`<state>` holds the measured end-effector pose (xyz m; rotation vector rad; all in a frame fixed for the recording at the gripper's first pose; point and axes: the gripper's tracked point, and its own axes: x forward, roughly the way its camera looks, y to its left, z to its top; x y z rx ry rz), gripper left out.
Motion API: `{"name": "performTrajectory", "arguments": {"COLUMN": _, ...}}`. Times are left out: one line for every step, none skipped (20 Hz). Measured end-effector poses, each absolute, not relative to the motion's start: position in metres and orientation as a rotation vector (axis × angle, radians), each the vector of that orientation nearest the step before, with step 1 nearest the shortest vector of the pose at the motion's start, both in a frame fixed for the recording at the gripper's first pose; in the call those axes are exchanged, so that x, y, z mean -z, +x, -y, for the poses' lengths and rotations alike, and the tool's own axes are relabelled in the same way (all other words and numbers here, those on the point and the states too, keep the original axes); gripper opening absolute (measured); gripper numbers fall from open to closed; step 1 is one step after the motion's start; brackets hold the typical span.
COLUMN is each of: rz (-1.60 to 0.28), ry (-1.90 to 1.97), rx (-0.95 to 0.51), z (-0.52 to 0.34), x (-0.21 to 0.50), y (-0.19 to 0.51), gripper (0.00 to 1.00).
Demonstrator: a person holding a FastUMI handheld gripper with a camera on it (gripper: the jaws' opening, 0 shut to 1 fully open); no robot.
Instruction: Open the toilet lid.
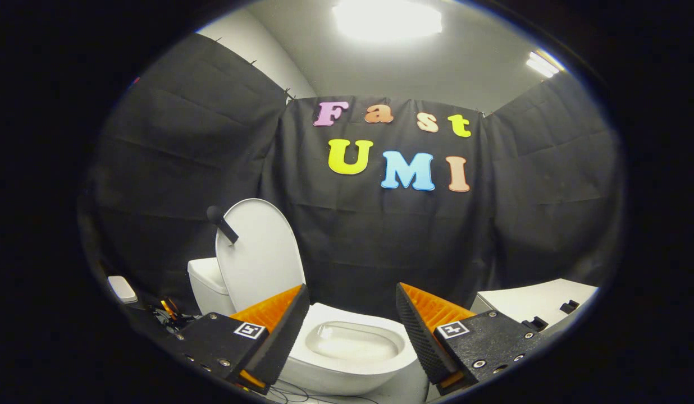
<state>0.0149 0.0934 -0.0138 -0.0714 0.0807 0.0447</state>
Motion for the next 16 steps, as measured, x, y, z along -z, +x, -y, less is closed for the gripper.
{"name": "performTrajectory", "arguments": {"rz": -0.083, "ry": -0.077, "rx": -0.049, "z": -0.0935, "x": 0.0155, "y": 0.0159, "gripper": 0.95}}
{"name": "performTrajectory", "arguments": {"rz": -0.089, "ry": -0.081, "rx": -0.053, "z": -0.0938, "x": 0.016, "y": 0.0165, "gripper": 0.95}}
{"name": "performTrajectory", "arguments": {"rz": -0.089, "ry": -0.083, "rx": -0.056, "z": -0.0938, "x": 0.0155, "y": 0.0163, "gripper": 0.95}}
{"name": "performTrajectory", "arguments": {"rz": -0.082, "ry": -0.08, "rx": -0.056, "z": -0.0935, "x": 0.0124, "y": 0.0163, "gripper": 0.95}}
{"name": "performTrajectory", "arguments": {"rz": -0.077, "ry": -0.067, "rx": -0.06, "z": -0.0938, "x": 0.0119, "y": 0.0136, "gripper": 0.95}}
{"name": "performTrajectory", "arguments": {"rz": -0.069, "ry": -0.048, "rx": -0.069, "z": -0.0941, "x": 0.0105, "y": 0.0117, "gripper": 0.95}}
{"name": "performTrajectory", "arguments": {"rz": -0.068, "ry": -0.041, "rx": -0.07, "z": -0.0906, "x": 0.0094, "y": 0.011, "gripper": 0.95}}
{"name": "performTrajectory", "arguments": {"rz": -0.069, "ry": -0.041, "rx": -0.071, "z": -0.0886, "x": 0.0089, "y": 0.0102, "gripper": 0.95}}
{"name": "performTrajectory", "arguments": {"rz": -0.067, "ry": -0.043, "rx": -0.071, "z": -0.0898, "x": 0.0093, "y": 0.0102, "gripper": 0.95}}
{"name": "performTrajectory", "arguments": {"rz": -0.067, "ry": -0.043, "rx": -0.07, "z": -0.0901, "x": 0.0089, "y": 0.01, "gripper": 0.95}}
{"name": "performTrajectory", "arguments": {"rz": -0.067, "ry": -0.038, "rx": -0.069, "z": -0.0907, "x": 0.0089, "y": 0.0094, "gripper": 0.95}}
{"name": "performTrajectory", "arguments": {"rz": -0.066, "ry": -0.034, "rx": -0.071, "z": -0.091, "x": 0.0079, "y": 0.0085, "gripper": 0.95}}
{"name": "performTrajectory", "arguments": {"rz": -0.065, "ry": -0.035, "rx": -0.07, "z": -0.0897, "x": 0.0069, "y": 0.0084, "gripper": 0.95}}
{"name": "performTrajectory", "arguments": {"rz": -0.064, "ry": -0.039, "rx": -0.069, "z": -0.0896, "x": 0.0064, "y": 0.0085, "gripper": 0.95}}
{"name": "performTrajectory", "arguments": {"rz": -0.067, "ry": -0.042, "rx": -0.069, "z": -0.0902, "x": 0.008, "y": 0.008, "gripper": 0.95}}
{"name": "performTrajectory", "arguments": {"rz": -0.07, "ry": -0.043, "rx": -0.07, "z": -0.091, "x": 0.0087, "y": 0.0077, "gripper": 0.95}}
